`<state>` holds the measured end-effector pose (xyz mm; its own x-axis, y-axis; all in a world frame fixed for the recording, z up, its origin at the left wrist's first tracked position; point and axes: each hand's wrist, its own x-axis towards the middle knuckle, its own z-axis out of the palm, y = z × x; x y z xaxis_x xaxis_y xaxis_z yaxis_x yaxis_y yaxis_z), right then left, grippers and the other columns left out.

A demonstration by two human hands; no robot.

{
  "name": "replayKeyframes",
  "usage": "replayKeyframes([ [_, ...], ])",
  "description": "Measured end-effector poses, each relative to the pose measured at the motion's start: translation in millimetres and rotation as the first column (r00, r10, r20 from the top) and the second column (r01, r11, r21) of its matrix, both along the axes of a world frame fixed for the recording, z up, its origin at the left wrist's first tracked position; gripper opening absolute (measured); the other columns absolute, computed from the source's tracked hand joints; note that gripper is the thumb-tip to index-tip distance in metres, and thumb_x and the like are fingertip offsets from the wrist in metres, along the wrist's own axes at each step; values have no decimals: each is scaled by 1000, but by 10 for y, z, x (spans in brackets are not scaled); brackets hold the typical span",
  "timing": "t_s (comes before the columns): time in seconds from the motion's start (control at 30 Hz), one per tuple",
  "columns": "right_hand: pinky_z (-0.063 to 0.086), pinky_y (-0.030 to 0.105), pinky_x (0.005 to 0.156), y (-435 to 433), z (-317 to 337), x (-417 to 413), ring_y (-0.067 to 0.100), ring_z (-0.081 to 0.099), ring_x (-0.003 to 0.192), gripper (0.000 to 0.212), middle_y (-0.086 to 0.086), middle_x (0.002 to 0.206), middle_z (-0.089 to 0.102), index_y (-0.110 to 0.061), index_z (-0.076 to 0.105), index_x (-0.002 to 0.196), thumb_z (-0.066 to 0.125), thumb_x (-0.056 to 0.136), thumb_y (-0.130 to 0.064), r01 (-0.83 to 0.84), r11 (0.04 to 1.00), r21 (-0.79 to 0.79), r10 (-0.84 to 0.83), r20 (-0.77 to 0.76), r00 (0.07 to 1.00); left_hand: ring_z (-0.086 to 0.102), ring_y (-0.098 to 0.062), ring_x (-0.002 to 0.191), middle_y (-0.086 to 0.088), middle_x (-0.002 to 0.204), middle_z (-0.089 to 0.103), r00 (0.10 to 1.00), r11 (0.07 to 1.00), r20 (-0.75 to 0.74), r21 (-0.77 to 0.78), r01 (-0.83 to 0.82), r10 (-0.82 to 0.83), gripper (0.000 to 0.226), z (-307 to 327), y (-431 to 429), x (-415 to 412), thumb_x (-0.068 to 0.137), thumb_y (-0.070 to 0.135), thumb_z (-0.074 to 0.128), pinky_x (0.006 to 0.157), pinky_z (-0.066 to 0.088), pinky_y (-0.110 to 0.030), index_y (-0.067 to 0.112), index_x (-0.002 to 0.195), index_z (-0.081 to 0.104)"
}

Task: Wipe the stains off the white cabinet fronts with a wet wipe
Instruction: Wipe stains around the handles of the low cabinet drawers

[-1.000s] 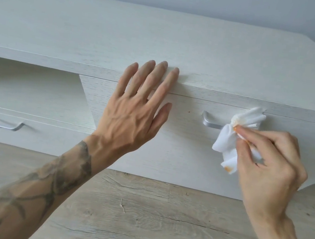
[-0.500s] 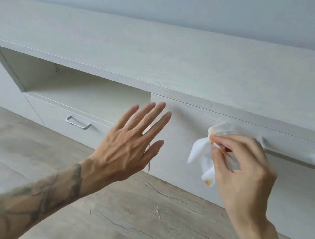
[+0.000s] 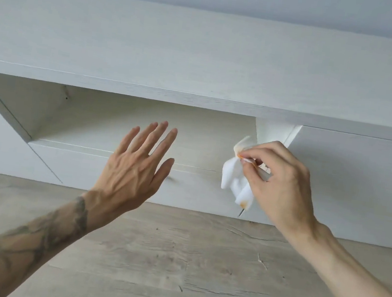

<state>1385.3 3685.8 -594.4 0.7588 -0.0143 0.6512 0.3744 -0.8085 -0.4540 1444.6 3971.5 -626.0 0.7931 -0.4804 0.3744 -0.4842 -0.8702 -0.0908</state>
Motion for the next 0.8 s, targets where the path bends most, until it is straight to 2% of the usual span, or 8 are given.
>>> replayKeyframes([
  [0.2,57,40,72,853,-234,311,19,66,78,12,1,94,71,-9,79,96,76,91,1,76,997,-3,-76,-100,992,35,-33,157,-14,171,35,994,998,-102,36,50,-46,62,-384,831,477,114,44,29,130,26,-52,15,167,33],
  [0.4,59,38,73,1365,-491,355,18,70,81,13,0,95,73,-7,78,94,77,89,5,108,994,-18,-110,-164,980,35,-34,157,-16,170,35,982,996,-171,17,83,-79,61,-517,1217,773,113,42,30,130,26,-52,13,168,32],
  [0.57,51,21,74,1607,-753,355,0,58,79,17,-6,95,69,-11,76,91,79,87,4,179,984,25,-171,-187,967,36,-35,157,-17,170,35,985,998,-162,-5,60,-60,61,-655,1371,793,114,40,30,130,26,-52,12,167,33],
  [0.7,43,7,77,1737,-993,294,-6,52,80,21,-8,95,65,-11,73,94,78,83,7,220,975,29,-213,-152,965,32,-33,159,-16,171,32,990,999,-141,-28,24,-28,60,-837,1465,746,114,41,30,131,23,-51,14,168,33],
  [0.8,47,14,77,1804,-1145,222,-3,53,81,24,-2,98,67,-11,75,100,74,85,7,215,976,20,-211,-136,968,31,-34,159,-16,172,32,993,999,-119,-43,10,-15,60,-938,1502,750,115,42,28,132,21,-51,15,168,32],
])
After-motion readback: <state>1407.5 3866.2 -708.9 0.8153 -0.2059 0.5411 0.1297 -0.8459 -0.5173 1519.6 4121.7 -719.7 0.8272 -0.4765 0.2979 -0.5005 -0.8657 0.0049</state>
